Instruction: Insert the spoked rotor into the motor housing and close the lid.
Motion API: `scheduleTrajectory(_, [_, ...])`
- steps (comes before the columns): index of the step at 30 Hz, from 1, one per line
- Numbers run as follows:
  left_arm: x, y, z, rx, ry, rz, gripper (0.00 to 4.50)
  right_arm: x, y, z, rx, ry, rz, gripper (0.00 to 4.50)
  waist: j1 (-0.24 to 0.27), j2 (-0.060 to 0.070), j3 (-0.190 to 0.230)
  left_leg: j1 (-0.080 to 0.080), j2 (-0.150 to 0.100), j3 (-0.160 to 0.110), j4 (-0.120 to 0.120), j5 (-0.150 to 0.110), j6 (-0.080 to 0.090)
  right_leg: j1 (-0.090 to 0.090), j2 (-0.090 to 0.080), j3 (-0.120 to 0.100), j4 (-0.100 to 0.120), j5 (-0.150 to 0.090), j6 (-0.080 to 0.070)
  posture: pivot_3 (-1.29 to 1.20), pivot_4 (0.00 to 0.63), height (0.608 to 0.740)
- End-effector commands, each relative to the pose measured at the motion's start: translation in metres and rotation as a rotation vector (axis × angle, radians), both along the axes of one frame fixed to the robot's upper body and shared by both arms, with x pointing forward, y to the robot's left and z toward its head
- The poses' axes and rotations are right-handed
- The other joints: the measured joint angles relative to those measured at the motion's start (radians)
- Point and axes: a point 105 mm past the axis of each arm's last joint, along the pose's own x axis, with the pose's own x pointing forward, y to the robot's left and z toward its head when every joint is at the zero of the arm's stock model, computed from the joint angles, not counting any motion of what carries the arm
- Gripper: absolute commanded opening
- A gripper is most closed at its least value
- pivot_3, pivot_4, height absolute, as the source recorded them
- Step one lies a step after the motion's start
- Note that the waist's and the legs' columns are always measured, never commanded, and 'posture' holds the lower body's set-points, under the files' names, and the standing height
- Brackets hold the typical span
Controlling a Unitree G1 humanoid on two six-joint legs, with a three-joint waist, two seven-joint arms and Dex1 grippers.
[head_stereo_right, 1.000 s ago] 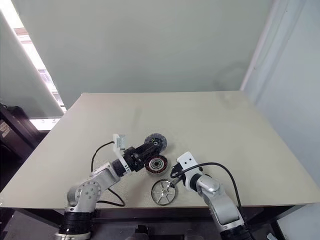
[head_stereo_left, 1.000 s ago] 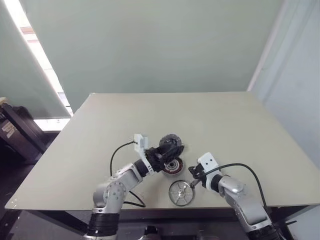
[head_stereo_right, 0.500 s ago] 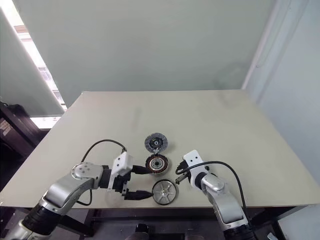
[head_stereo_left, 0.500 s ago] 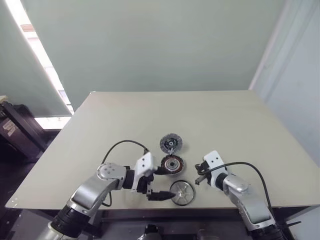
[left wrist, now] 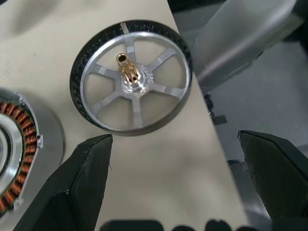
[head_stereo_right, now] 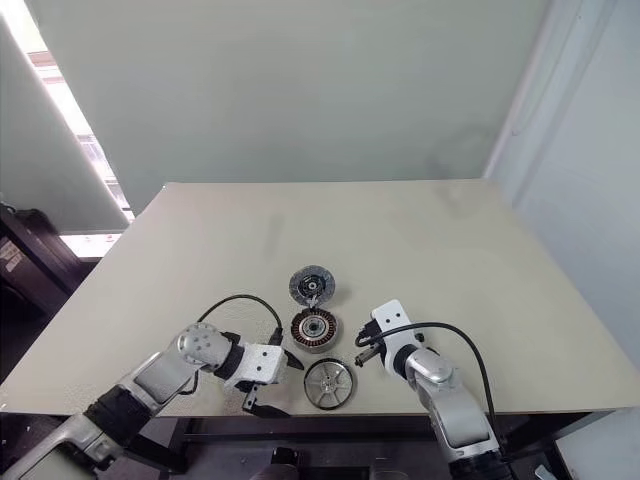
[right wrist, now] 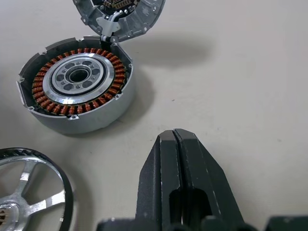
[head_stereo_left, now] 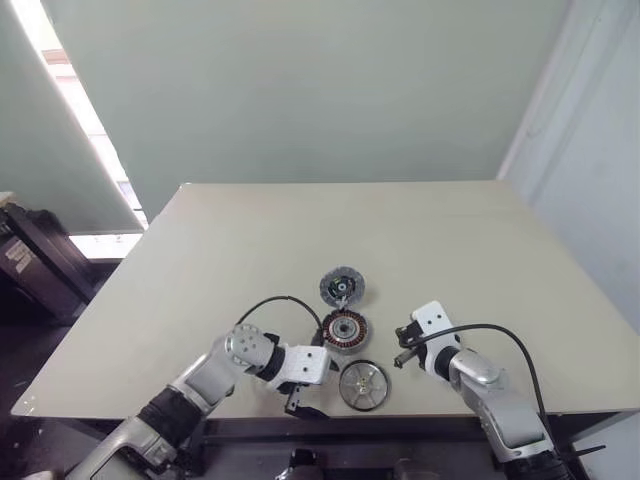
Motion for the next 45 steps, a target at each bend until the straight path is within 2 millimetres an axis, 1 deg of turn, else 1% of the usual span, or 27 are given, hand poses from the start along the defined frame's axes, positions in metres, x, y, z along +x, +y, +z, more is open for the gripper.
scheduleTrajectory(1, [0.006,-0.009,0.003,-0.004,-0.054,-0.051,4.49,0.003,0.002,0.017,0.027,-0.058,-0.003,0.0,0.0,0.0,0.0,0.0,0.0,0.0,0.0,0.0,0.0,0.0,0.0,0.0,0.0,0.0,0.0,0.0,0.0,0.74])
scheduleTrajectory(6, [0.01,-0.017,-0.004,0.019,-0.049,-0.064,4.49,0.002,0.003,0.018,0.031,-0.063,-0.008,0.0,-0.001,0.0,0.0,0.0,0.0,0.0,0.001,0.0,0.0,0.0,0.0,0.0,0.001,0.0,0.0,0.0,0.0,0.74])
scheduleTrajectory(9, [0.011,-0.017,-0.006,0.038,-0.04,-0.065,3.89,0.002,0.003,0.018,0.033,-0.065,-0.011,0.0,-0.001,0.0,0.0,0.001,0.0,0.0,0.002,0.0,0.0,0.001,0.0,0.0,0.002,0.0,0.0,0.0,0.0,0.74])
scheduleTrajectory(10, [0.012,-0.017,-0.007,0.042,-0.039,-0.061,3.61,0.002,0.002,0.018,0.033,-0.065,-0.012,0.0,-0.001,0.0,0.0,0.001,0.0,0.0,0.002,0.0,0.001,0.001,0.0,0.0,0.002,0.0,0.0,0.0,0.0,0.74])
scheduleTrajectory(11, [0.013,-0.017,-0.008,0.055,-0.041,-0.059,3.2,0.002,0.002,0.019,0.033,-0.066,-0.014,0.0,-0.001,0.0,0.0,0.001,0.0,0.0,0.002,0.0,0.001,0.001,0.0,0.0,0.002,0.0,0.0,0.0,0.0,0.74])
scheduleTrajectory(14, [0.018,-0.016,-0.01,0.095,-0.044,-0.035,2.19,0.003,0.002,0.019,0.039,-0.067,-0.018,0.0,-0.001,0.0,0.0,0.001,0.0,0.0,0.003,0.001,0.001,0.001,0.0,0.0,0.003,0.0,0.0,0.0,0.0,0.74])
scheduleTrajectory(17, [0.023,-0.017,-0.009,0.109,-0.054,0.0,1.08,0.003,0.001,0.02,0.04,-0.07,-0.02,0.0,-0.001,-0.001,-0.001,0.001,0.0,0.0,0.004,0.001,0.001,0.002,0.001,0.0,0.003,0.0,0.0,0.0,0.0,0.74])
scheduleTrajectory(19, [0.026,-0.017,-0.008,0.104,-0.057,0.024,0.56,0.003,0.001,0.02,0.04,-0.072,-0.022,0.0,-0.002,-0.001,-0.001,0.002,0.0,0.0,0.004,0.001,0.001,0.003,0.001,0.0,0.003,0.0,0.0,0.0,0.0,0.74])
scheduleTrajectory(21, [0.027,-0.018,-0.005,0.083,-0.05,0.04,0.25,0.004,0.001,0.02,0.04,-0.073,-0.022,0.0,-0.002,-0.001,-0.001,0.004,0.0,0.0,0.004,0.001,0.001,0.004,0.001,0.0,0.004,0.0,0.0,0.0,0.0,0.74])
scheduleTrajectory(24, [0.026,-0.021,-0.001,0.035,-0.023,0.076,0.03,0.004,0.002,0.02,0.041,-0.072,-0.019,0.0,-0.002,0.0,-0.001,0.01,0.0,0.0,0.003,0.001,0.001,0.01,0.001,0.0,0.004,0.0,0.0,0.0,0.0,0.74])
scheduleTrajectory(26, [0.024,-0.024,0.003,-0.003,-0.002,0.096,0.0,0.004,0.003,0.02,0.042,-0.072,-0.016,0.0,-0.003,0.0,-0.001,0.017,0.001,0.0,0.002,0.0,0.001,0.016,0.0,0.0,0.004,-0.001,-0.002,0.0,0.0,0.74])
scheduleTrajectory(28, [0.022,-0.026,0.008,-0.044,0.021,0.118,0.0,0.004,0.004,0.02,0.043,-0.071,-0.012,0.0,-0.003,0.0,-0.001,0.017,0.001,0.0,0.002,0.0,0.001,0.016,0.0,0.0,0.003,-0.002,-0.002,0.0,0.0,0.74])
scheduleTrajectory(32, [0.016,-0.037,0.033,-0.24,0.143,0.204,0.0,0.003,0.004,0.019,0.041,-0.07,-0.006,0.0,-0.004,0.0,-0.001,0.016,0.001,0.0,0.001,0.0,0.001,0.015,0.0,0.0,0.003,-0.001,-0.001,0.0,0.0,0.74])
scheduleTrajectory(35, [0.011,-0.041,0.056,-0.408,0.275,0.295,0.0,0.002,0.005,0.017,0.04,-0.066,-0.002,0.0,-0.003,0.0,-0.001,0.015,0.001,-0.001,0.0,0.0,0.002,0.013,0.0,0.0,0.002,0.0,0.0,0.0,0.0,0.74])
scheduleTrajectory(38, [0.009,-0.036,0.074,-0.548,0.412,0.4,0.0,0.002,0.005,0.016,0.039,-0.062,0.002,0.0,-0.003,0.0,0.0,0.013,0.001,-0.001,0.001,0.0,0.002,0.012,0.0,0.0,0.002,0.0,0.0,0.0,0.0,0.74])
scheduleTrajectory(41, [0.015,-0.026,0.092,-0.746,0.586,0.561,0.0,0.002,0.005,0.016,0.039,-0.06,0.006,0.0,-0.006,0.0,0.0,0.014,0.001,-0.001,0.001,0.0,0.002,0.013,0.0,0.0,0.002,0.0,0.0,0.0,0.0,0.74])
scheduleTrajectory(43, [0.021,-0.016,0.097,-0.852,0.678,0.653,0.0,0.003,0.006,0.016,0.038,-0.059,0.012,0.0,-0.006,-0.001,0.0,0.015,0.001,-0.001,0.001,0.0,0.002,0.014,0.0,-0.001,0.002,-0.001,0.0,0.0,0.0,0.74])
scheduleTrajectory(45, [0.025,-0.005,0.098,-0.922,0.762,0.729,0.0,0.003,0.008,0.016,0.037,-0.058,0.018,0.0,-0.008,-0.001,0.0,0.015,0.001,-0.002,0.001,0.0,0.002,0.014,0.0,-0.001,0.002,-0.001,0.0,0.0,0.0,0.74])
